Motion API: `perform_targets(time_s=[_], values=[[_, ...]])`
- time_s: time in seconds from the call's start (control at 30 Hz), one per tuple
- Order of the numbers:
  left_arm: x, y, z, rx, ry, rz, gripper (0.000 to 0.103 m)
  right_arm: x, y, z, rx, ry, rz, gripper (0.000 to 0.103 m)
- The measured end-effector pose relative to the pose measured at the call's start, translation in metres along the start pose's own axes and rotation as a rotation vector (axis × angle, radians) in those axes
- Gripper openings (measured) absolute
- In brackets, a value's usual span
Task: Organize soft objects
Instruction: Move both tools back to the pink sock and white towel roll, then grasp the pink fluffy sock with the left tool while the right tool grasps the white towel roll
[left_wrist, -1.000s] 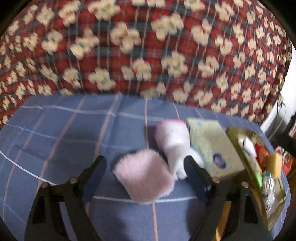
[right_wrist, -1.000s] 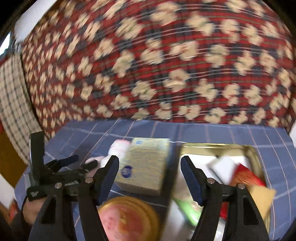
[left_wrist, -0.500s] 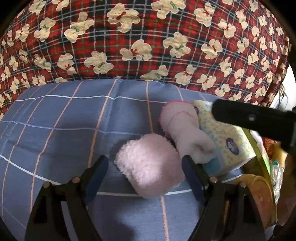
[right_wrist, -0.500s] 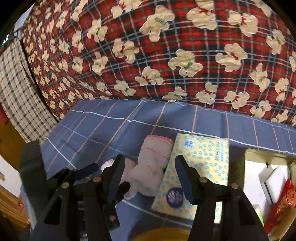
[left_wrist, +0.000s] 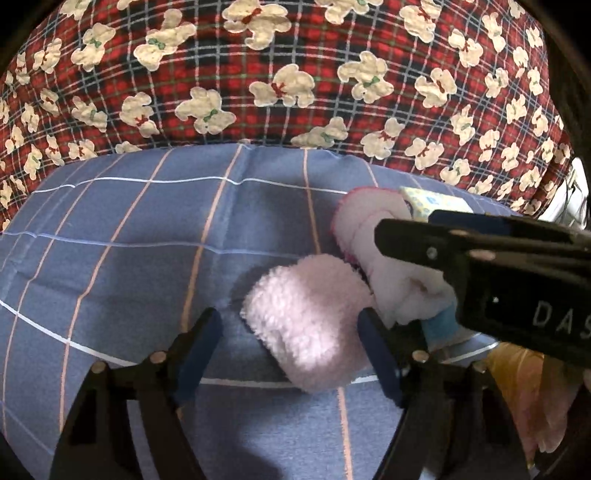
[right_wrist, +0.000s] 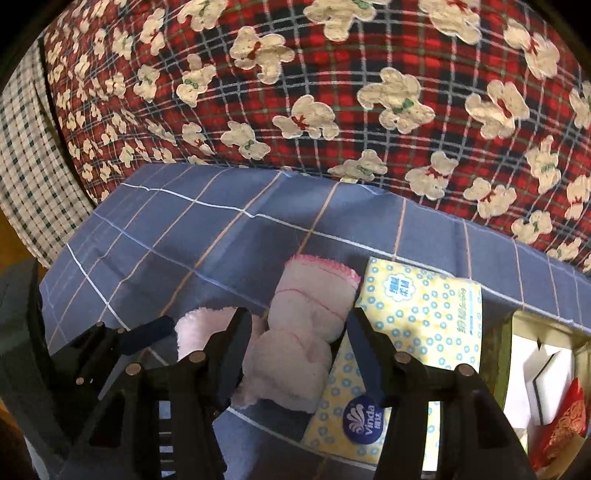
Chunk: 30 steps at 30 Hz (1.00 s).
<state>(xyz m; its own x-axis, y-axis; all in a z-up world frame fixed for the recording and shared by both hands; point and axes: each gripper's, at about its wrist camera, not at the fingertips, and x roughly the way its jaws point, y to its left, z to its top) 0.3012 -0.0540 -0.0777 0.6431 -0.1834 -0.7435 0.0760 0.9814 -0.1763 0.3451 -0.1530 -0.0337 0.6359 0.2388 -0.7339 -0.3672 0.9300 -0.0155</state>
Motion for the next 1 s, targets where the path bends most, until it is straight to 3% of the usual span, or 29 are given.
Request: perform_targets(time_s=[0.1,0.17,0.2,0.3,0.4,0.5,0.53,0.57,0.67,0.73,1.0], values=[[0.000,0.001,-0.001,-0.002,-0.002,-0.008,0.075,-0.008,0.011,0.000,-0.046,-0.048,0.023,0.056],[0.000,-0.002,-0.001,0.009,0.001,-0.017,0.058,-0.004,0.017,-0.001,-0.078,-0.027,-0.034,0.056],[0.001,-0.003,-0.002,0.016,0.010,-0.026,0.056,-0.001,0.018,-0.001,-0.084,-0.015,-0.038,0.056],[0.002,-0.004,-0.002,0.018,0.015,-0.031,0.056,0.009,0.015,-0.001,-0.071,0.036,-0.043,0.055],[0.002,-0.003,-0.001,0.009,0.011,-0.036,0.057,0.016,0.009,0.000,-0.031,0.077,0.001,0.048],[0.002,-0.005,-0.001,0.017,0.013,-0.040,0.056,0.021,0.008,0.000,-0.031,0.095,-0.021,0.041],[0.002,-0.005,-0.001,0.018,0.015,-0.051,0.050,0.023,0.009,0.000,-0.040,0.105,-0.033,0.039],[0.003,-0.005,-0.002,0.017,0.016,-0.063,0.033,0.023,0.010,0.001,-0.048,0.107,-0.043,0.038],[0.003,-0.006,-0.002,0.021,0.026,-0.082,0.019,0.024,0.013,0.001,-0.067,0.113,-0.054,0.029],[0.002,-0.007,-0.003,0.023,0.024,-0.084,0.016,0.020,0.011,0.002,-0.064,0.089,-0.045,0.023],[-0.005,-0.004,-0.002,0.007,-0.013,-0.095,0.014,-0.003,0.019,0.006,-0.104,-0.044,-0.049,0.022]])
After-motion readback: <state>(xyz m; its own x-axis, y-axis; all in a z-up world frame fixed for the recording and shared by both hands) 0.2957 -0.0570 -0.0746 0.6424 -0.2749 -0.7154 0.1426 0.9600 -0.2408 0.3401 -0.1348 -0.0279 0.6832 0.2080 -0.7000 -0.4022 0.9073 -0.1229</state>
